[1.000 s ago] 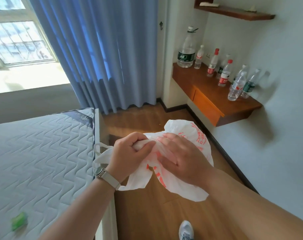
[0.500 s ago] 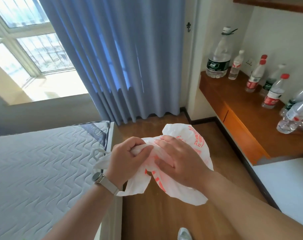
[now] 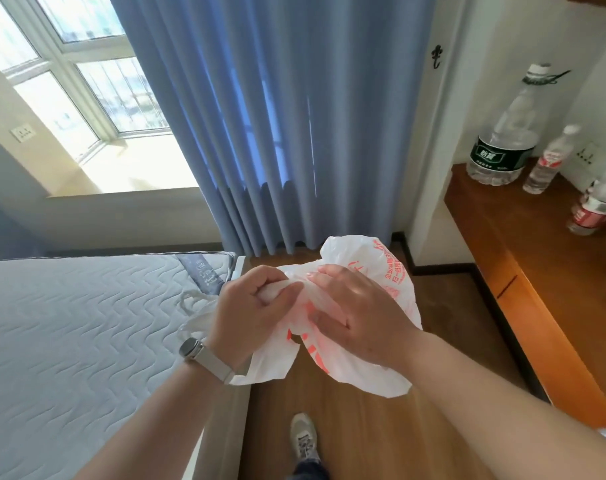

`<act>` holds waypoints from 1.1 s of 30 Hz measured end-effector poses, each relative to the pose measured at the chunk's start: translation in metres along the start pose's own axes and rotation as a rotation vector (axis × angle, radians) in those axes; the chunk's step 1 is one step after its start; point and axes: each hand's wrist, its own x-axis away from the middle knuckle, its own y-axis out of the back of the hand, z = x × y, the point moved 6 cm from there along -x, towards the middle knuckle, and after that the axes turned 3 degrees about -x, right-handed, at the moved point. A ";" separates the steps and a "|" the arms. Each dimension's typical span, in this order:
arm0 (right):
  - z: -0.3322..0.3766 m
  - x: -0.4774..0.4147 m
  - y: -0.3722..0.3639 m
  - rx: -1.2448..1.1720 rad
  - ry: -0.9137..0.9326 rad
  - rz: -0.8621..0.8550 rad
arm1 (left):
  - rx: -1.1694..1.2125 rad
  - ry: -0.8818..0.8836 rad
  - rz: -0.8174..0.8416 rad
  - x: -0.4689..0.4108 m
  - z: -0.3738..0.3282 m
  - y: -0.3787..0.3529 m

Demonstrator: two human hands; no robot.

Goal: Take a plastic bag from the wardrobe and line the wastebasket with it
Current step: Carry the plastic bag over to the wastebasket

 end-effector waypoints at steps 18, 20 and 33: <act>-0.060 -0.302 -0.018 0.117 0.020 0.048 | 0.200 0.094 -0.116 -0.265 0.161 0.006; -0.063 -0.324 -0.019 0.094 0.043 0.053 | 0.212 0.100 -0.131 -0.283 0.172 0.009; -0.148 -0.502 -0.036 -0.023 0.184 0.177 | 0.019 0.172 -0.248 -0.423 0.239 -0.023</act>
